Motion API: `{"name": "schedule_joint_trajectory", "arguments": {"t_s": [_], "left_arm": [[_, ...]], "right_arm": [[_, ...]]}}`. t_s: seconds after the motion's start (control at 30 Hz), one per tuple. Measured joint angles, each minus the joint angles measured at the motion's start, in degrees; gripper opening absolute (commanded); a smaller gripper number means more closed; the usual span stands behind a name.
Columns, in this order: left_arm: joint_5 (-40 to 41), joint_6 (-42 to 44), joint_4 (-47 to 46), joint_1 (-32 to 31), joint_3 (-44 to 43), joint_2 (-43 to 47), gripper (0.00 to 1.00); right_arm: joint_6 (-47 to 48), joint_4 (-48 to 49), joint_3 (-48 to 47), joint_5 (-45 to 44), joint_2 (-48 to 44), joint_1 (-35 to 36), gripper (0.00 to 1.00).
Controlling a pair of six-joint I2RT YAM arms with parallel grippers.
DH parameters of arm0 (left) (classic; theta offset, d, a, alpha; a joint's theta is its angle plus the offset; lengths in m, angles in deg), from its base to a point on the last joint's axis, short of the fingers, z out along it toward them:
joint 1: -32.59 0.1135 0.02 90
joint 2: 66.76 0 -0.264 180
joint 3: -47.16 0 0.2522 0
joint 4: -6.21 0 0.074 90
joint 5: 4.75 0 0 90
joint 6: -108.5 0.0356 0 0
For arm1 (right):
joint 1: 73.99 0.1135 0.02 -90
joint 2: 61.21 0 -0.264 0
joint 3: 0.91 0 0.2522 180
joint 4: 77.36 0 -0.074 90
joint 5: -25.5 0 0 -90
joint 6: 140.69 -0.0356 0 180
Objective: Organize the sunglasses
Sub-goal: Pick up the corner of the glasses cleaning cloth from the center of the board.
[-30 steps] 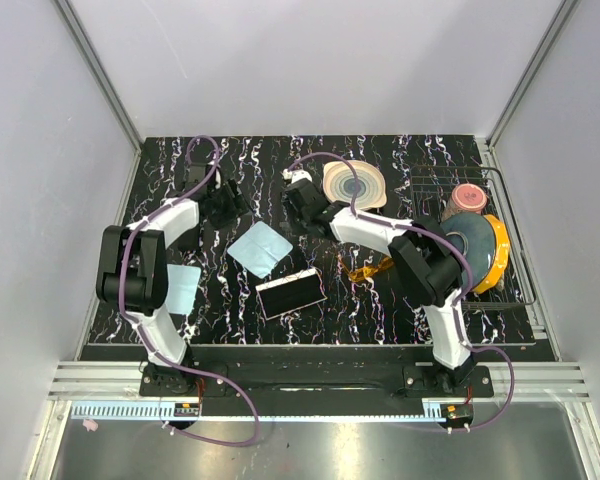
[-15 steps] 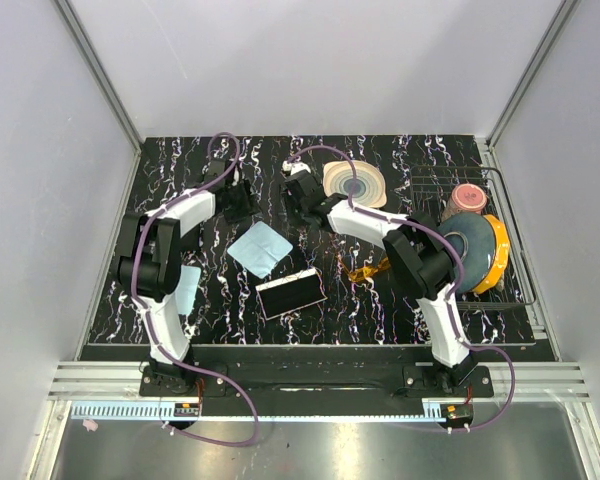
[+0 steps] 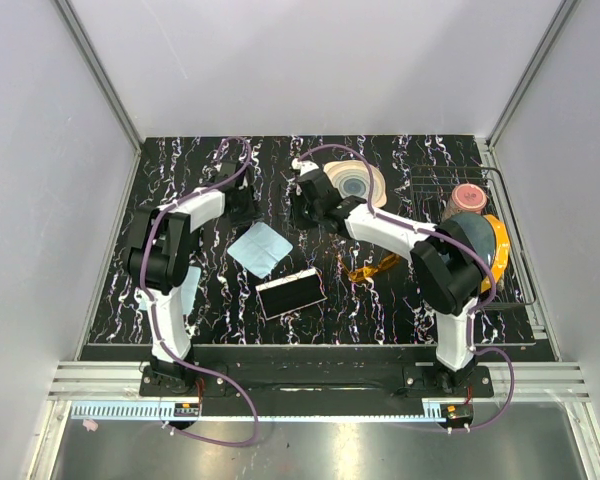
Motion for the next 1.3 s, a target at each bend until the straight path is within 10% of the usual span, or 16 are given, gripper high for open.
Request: {"name": "schedule_joint_trajectory", "arguments": {"t_s": [1.3], "left_arm": [[4.5, 5.3, 2.0, -3.0, -3.1, -2.2, 0.00]], "right_arm": [[-4.2, -0.9, 7.1, 3.0, -1.4, 0.0, 0.30]]}}
